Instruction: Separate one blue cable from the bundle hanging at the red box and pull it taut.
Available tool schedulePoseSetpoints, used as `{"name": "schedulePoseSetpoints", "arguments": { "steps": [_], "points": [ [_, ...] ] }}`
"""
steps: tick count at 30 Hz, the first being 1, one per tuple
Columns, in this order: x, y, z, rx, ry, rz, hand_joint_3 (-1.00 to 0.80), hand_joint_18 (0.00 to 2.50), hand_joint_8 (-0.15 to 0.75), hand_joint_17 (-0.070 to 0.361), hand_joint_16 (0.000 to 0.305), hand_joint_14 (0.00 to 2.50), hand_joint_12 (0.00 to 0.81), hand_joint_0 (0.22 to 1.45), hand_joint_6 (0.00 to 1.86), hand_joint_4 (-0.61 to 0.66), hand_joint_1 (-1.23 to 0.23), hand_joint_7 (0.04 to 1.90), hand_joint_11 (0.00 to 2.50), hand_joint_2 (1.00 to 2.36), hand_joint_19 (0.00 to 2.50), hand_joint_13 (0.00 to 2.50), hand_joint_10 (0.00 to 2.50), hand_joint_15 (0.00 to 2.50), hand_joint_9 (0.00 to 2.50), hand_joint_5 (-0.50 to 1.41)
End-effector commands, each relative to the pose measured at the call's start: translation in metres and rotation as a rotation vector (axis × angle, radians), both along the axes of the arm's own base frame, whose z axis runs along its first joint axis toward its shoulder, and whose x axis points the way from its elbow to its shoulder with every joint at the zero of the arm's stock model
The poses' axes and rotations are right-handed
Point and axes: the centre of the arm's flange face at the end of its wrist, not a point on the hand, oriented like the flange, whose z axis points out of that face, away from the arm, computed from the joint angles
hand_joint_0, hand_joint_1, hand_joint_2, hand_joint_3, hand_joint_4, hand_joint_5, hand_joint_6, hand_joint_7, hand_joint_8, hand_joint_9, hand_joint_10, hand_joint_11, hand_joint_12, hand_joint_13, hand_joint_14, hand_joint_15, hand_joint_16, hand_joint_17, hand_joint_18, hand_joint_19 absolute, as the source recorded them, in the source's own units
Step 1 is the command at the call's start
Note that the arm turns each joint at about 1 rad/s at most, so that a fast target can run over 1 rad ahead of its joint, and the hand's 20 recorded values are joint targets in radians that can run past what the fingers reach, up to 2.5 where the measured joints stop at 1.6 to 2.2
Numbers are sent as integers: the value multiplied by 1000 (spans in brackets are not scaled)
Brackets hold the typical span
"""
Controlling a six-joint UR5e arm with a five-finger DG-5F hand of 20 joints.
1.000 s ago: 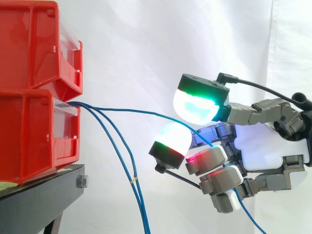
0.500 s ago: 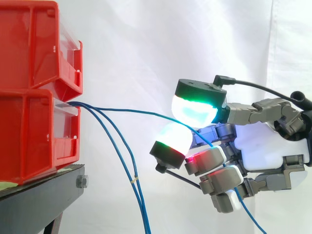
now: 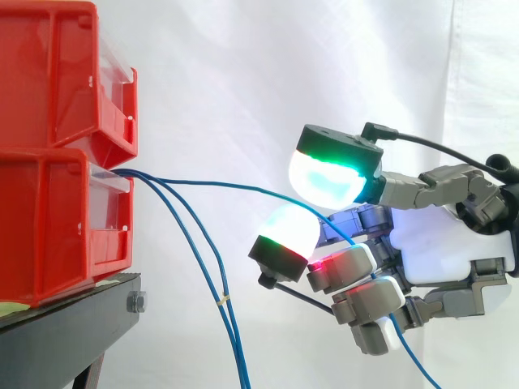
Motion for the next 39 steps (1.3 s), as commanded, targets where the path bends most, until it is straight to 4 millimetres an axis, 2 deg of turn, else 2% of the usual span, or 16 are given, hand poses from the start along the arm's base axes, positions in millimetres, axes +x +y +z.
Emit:
{"name": "schedulePoseSetpoints", "arguments": {
  "steps": [1, 5, 8, 13, 23, 29, 34, 37, 39],
  "points": [
    [0, -1, 0, -12, 2, -1, -500, 963, 272, 108, 48, 19, 334, 547, 876, 129, -630, 978, 1499, 1000, 979, 1192, 82, 1378, 1040, -230],
    [0, 0, 0, -12, 3, -1, -490, 953, 260, 104, 46, 20, 324, 604, 887, 106, -624, 1029, 1533, 1001, 987, 1191, 19, 1378, 1071, -222],
    [0, 0, 0, -12, 2, -3, -307, 965, 266, 104, 46, 20, 327, 621, 903, 77, -683, 1072, 1547, 1013, 987, 1202, 22, 1379, 1078, -220],
    [0, 0, -1, -14, 5, -3, -167, 986, 270, 108, 48, 20, 336, 637, 917, 8, -744, 1153, 1525, 1016, 976, 1215, 74, 1371, 1077, -219],
    [0, 0, 0, -27, 5, -1, -152, 984, 265, 107, 47, 20, 336, 647, 925, -41, -756, 1137, 1532, 1017, 977, 1212, 50, 1375, 1083, -217],
    [3, 0, 3, -83, -17, -3, -119, 982, 255, 106, 47, 20, 330, 652, 922, -140, -762, 1190, 1536, 1019, 976, 1208, 44, 1380, 1089, -214],
    [5, 1, 2, -102, -21, 1, -112, 981, 250, 106, 47, 21, 327, 654, 922, -147, -763, 1194, 1547, 1020, 968, 1206, 49, 1383, 1104, -213],
    [-3, 1, -11, -107, 4, 7, -115, 979, 248, 105, 47, 23, 328, 655, 923, -141, -762, 1189, 1563, 1019, 967, 1206, 74, 1382, 1112, -213],
    [-4, 3, -13, -109, 4, 10, -121, 979, 245, 105, 47, 21, 326, 656, 923, -139, -761, 1188, 1561, 1019, 968, 1205, 103, 1385, 1114, -213]
  ]
}}
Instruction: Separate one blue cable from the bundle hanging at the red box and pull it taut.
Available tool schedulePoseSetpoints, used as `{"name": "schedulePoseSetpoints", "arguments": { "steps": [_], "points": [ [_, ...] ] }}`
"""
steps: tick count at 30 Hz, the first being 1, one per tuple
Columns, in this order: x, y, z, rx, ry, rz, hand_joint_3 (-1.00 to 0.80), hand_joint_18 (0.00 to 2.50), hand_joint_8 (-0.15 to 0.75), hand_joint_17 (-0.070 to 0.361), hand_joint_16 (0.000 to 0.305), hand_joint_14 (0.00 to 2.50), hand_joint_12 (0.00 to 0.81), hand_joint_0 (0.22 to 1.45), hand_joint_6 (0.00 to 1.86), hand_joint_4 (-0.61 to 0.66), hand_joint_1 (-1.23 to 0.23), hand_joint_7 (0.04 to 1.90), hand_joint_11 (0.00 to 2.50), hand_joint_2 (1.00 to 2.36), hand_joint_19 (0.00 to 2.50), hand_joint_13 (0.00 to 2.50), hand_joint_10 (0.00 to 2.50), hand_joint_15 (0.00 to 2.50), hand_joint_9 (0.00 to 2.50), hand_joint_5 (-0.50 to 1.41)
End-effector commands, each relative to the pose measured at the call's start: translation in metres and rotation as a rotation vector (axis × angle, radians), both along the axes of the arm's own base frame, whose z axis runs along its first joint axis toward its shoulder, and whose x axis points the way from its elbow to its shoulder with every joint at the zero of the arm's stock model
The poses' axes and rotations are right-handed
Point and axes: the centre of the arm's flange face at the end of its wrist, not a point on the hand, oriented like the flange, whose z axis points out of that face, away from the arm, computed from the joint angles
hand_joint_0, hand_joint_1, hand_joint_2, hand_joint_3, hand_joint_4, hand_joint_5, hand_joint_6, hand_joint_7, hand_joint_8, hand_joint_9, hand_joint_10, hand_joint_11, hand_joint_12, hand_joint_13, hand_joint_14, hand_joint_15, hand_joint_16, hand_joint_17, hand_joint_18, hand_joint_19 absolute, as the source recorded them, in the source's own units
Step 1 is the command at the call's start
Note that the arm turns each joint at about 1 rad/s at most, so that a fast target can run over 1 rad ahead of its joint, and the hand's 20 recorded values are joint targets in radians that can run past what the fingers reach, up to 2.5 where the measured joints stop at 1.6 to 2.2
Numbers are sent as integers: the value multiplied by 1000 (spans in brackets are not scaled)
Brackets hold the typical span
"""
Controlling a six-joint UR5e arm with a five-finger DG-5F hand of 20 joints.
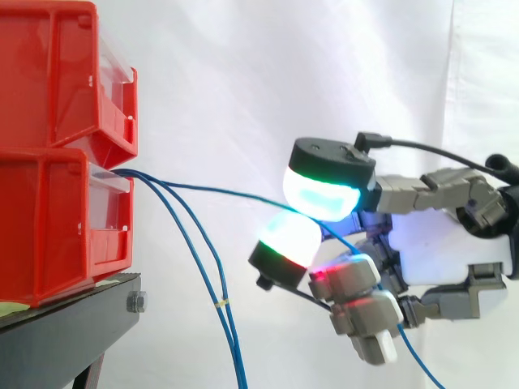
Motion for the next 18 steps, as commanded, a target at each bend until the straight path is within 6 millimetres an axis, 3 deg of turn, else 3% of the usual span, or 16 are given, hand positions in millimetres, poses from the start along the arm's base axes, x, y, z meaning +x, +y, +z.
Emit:
{"name": "schedulePoseSetpoints", "arguments": {
  "steps": [1, 9, 18],
  "points": [
    [-5, 3, -9, -6, 16, 3, -119, 981, 245, 105, 47, 20, 322, 655, 923, -138, -761, 1187, 1578, 1019, 968, 1207, 107, 1383, 1111, -213],
    [-16, 9, -17, -49, 127, 36, -123, 976, 240, 104, 46, 20, 319, 654, 922, -137, -759, 1187, 1575, 1019, 968, 1208, 236, 1395, 1107, -214],
    [-13, 14, -16, -25, 102, 38, -127, 982, 242, 103, 46, 21, 317, 654, 922, -131, -759, 1181, 1590, 1019, 959, 1231, 293, 1449, 1098, -215]
  ]
}}
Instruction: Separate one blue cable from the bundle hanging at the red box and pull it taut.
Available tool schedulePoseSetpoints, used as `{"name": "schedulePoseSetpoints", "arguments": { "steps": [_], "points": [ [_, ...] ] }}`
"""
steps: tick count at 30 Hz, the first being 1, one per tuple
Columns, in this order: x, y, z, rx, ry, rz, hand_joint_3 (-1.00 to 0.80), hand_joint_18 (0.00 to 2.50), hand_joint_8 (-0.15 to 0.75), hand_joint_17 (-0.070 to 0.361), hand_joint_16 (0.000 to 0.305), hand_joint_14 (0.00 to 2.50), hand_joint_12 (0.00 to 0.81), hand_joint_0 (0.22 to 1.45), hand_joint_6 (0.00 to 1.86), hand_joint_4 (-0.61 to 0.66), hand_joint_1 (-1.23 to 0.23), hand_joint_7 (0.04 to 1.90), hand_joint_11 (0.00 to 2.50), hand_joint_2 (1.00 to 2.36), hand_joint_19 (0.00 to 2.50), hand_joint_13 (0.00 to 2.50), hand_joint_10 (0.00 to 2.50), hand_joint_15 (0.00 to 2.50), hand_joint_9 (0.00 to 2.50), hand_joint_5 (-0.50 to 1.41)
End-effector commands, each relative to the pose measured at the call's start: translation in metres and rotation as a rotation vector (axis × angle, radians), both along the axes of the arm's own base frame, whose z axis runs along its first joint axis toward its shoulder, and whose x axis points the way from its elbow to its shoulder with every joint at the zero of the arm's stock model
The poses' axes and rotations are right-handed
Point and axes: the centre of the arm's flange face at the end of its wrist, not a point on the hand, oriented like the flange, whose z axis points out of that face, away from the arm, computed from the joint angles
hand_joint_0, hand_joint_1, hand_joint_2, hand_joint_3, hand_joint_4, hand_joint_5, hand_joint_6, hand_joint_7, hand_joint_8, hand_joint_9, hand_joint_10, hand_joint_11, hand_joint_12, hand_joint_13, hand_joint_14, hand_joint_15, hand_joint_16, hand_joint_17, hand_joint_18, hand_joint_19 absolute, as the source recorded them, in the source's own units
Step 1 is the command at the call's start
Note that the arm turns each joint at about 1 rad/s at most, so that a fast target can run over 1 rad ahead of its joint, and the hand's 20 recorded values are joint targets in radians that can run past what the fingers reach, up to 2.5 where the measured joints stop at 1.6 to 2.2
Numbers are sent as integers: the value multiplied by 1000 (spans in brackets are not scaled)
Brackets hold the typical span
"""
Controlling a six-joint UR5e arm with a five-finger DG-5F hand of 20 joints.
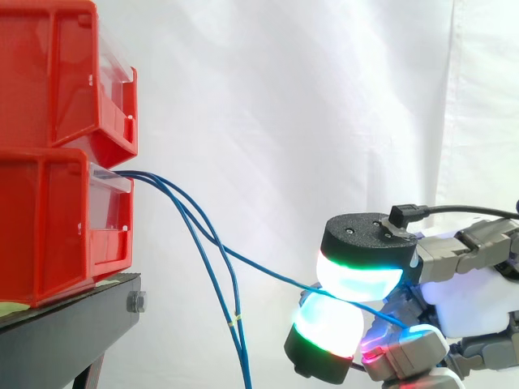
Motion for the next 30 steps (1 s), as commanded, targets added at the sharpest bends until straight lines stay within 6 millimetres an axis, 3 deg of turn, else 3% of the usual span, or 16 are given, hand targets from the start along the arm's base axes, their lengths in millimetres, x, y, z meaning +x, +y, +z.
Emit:
{"name": "schedulePoseSetpoints", "arguments": {
  "steps": [1, 9, 30],
  "points": [
    [3, 2, 2, 15, -28, -1, -127, 983, 242, 104, 46, 20, 317, 654, 922, -128, -759, 1183, 1574, 1020, 959, 1233, 301, 1452, 1100, -215],
    [17, 3, 13, 17, -155, 3, -118, 989, 246, 104, 46, 18, 319, 651, 921, -131, -760, 1183, 1572, 1020, 965, 1238, 318, 1471, 1098, -213],
    [17, 4, 13, 8, -152, 3, -16, 1041, 279, 115, 51, 15, 350, 645, 924, -161, -760, 1271, 1500, 1015, 939, 1283, 439, 1476, 1132, -193]
  ]
}}
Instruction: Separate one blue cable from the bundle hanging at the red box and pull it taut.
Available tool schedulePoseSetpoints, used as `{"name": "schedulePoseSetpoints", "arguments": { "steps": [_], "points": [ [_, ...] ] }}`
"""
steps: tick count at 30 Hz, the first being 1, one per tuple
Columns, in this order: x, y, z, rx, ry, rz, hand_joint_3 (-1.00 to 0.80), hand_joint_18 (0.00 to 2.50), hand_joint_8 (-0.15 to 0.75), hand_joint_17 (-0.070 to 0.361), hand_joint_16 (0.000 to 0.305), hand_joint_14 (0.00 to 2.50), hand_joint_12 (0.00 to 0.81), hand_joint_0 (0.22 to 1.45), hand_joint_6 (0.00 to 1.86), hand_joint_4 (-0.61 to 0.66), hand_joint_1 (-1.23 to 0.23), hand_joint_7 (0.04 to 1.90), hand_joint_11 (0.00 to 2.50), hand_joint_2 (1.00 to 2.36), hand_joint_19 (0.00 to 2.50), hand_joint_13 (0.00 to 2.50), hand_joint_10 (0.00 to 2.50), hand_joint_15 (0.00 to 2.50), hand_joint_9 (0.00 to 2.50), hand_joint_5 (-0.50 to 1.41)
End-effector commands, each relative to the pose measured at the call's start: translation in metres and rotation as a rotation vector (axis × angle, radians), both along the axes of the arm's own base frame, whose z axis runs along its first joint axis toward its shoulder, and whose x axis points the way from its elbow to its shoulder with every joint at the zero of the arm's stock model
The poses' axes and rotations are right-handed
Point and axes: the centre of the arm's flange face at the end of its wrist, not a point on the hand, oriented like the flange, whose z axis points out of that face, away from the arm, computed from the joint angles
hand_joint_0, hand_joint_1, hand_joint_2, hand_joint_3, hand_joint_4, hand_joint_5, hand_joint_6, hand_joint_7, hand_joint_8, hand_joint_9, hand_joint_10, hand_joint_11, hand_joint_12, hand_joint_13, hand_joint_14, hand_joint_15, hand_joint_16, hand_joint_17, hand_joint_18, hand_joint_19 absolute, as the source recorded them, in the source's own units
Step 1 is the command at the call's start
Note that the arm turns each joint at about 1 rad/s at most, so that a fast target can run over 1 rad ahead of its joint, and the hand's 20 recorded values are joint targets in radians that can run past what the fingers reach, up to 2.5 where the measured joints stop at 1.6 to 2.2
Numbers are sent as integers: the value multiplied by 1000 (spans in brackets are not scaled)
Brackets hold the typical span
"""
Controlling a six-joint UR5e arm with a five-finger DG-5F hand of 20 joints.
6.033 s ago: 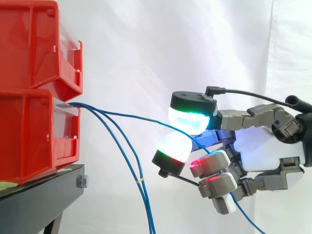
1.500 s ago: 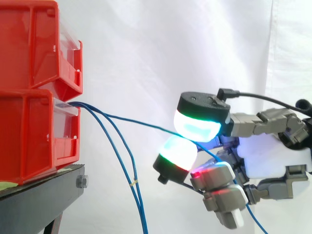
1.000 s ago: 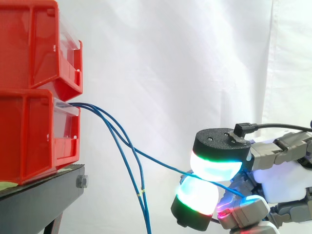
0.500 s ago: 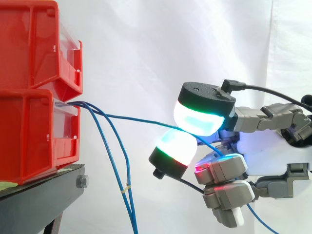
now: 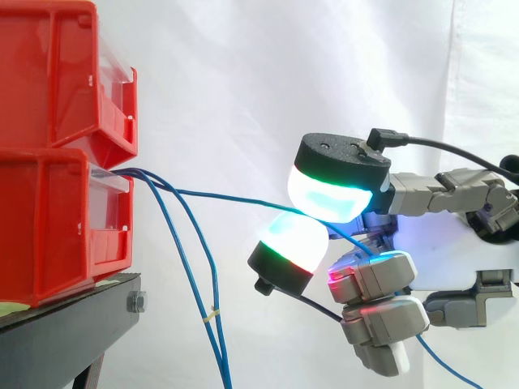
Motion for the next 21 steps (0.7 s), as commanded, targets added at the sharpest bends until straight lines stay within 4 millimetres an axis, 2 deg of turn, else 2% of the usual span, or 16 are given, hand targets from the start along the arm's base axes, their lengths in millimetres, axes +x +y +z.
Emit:
{"name": "schedulePoseSetpoints", "arguments": {
  "steps": [1, 10, 15, 21],
  "points": [
    [0, 0, 0, 0, 0, -2, -13, 1042, 279, 115, 51, 15, 352, 645, 926, -164, -758, 1260, 1503, 1015, 936, 1284, 440, 1480, 1136, -192],
    [-1, 0, -1, 2, 6, -6, -2, 1046, 288, 117, 52, 14, 358, 647, 929, -160, -752, 1269, 1486, 1013, 933, 1288, 458, 1468, 1136, -189],
    [-11, -1, -4, -2, 93, -1, 8, 1050, 292, 119, 53, 14, 363, 646, 929, -164, -748, 1265, 1468, 1012, 927, 1289, 469, 1468, 1141, -187],
    [-29, -1, 20, -11, 165, 13, 35, 1063, 291, 121, 54, 13, 365, 649, 929, -181, -751, 1302, 1469, 1011, 922, 1296, 484, 1468, 1139, -183]
  ]
}}
